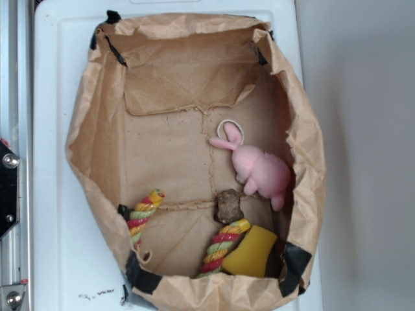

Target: Grab the multicolored rope.

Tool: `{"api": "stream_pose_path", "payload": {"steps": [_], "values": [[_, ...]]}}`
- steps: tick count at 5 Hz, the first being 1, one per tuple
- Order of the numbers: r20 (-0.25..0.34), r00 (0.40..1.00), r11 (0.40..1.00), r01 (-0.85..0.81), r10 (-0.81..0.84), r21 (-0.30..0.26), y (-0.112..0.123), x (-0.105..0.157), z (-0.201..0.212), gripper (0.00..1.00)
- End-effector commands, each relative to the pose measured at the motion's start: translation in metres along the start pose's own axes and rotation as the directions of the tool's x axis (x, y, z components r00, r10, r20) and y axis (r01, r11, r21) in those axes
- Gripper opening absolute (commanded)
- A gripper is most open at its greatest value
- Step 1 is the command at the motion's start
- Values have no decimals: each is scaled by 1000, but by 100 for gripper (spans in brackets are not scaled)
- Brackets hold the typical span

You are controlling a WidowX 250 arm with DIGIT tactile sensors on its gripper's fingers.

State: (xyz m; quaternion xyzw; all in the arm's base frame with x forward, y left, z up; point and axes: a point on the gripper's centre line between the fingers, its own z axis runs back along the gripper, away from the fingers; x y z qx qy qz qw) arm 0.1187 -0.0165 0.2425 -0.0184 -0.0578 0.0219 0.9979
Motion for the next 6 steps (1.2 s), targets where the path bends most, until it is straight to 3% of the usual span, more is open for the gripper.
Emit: {"api": "stream_pose_path", "payload": {"steps": [1, 2, 4, 5, 6], "values": [[0, 1000, 1000, 0, 0, 0, 0, 0, 0, 100], [39, 999, 998, 25, -28, 56, 5, 42, -16, 100], [63, 994, 989, 86, -94, 122, 18, 103, -42, 100], [59, 970, 966, 225, -234, 126, 14, 133, -68, 100], [81, 935, 937, 337, -344, 93, 20, 151, -83, 100]]}}
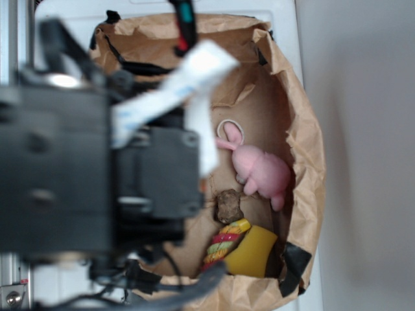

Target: Grab the multicolored rope.

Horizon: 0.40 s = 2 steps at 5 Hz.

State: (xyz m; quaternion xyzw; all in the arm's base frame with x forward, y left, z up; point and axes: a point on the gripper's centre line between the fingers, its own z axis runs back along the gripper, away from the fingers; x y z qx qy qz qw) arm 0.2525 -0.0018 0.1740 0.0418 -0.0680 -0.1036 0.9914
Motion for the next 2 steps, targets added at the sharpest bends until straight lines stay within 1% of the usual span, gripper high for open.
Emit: {"api": "stream_pose_path", "payload": {"steps": [1, 2], "values": [[58, 996, 997, 70, -68, -35, 29, 22, -18, 100], [41, 997, 995, 73, -70, -66, 29, 20, -27, 100]]}}
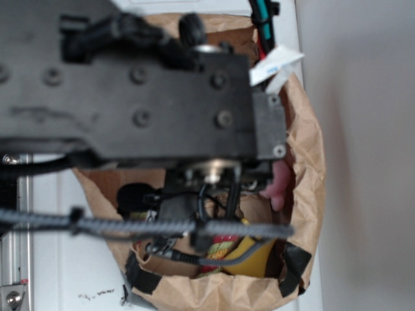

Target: Grab the multicolored rope.

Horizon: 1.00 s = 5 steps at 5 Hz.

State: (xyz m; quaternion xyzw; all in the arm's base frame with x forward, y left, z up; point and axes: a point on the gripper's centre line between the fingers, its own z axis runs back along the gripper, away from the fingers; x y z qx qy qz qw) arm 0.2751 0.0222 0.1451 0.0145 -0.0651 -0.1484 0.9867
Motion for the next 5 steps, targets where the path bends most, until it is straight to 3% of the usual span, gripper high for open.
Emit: {"api": "stream_pose_path", "payload": {"steps": [1, 3, 5], "values": [[29, 998, 998, 53, -52, -43, -11, 5, -4, 100], [-12, 992, 985, 121, -123, -127, -43, -12, -11, 100], [-112, 994, 966, -23, -6, -258, -57, -12, -11, 100]]}}
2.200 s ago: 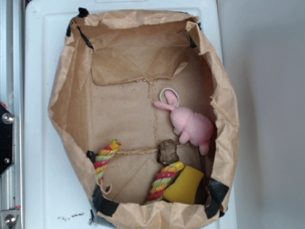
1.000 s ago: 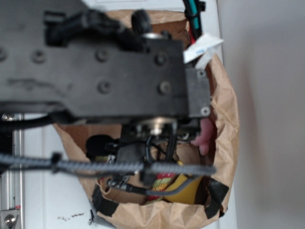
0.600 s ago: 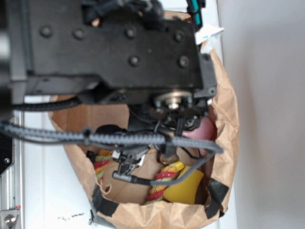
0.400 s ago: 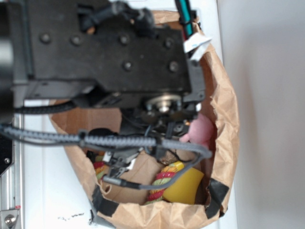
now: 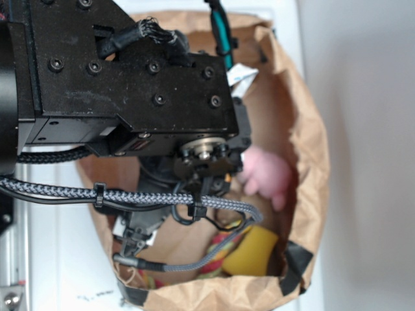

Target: Grab the multicolored rope.

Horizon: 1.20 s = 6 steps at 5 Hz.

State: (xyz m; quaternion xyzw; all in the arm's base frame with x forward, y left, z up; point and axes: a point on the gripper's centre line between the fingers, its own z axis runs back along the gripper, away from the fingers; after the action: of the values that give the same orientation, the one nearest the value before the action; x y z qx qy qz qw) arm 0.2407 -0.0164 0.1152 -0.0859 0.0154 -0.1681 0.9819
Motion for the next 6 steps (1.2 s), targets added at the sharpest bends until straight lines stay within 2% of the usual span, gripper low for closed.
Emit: {"api": "stream_pose_path", "payload": {"steps": [1, 3, 4, 5, 6], "values": [[-11, 995, 992, -97, 97, -80, -7, 15, 11, 100], [-5, 995, 992, -101, 101, -80, -4, 22, 10, 100], [2, 987, 984, -158, 158, -77, 13, 26, 13, 100], [-4, 934, 933, -358, 358, -48, 27, 29, 23, 100], [-3, 856, 856, -516, 516, -12, 22, 28, 34, 100]]}}
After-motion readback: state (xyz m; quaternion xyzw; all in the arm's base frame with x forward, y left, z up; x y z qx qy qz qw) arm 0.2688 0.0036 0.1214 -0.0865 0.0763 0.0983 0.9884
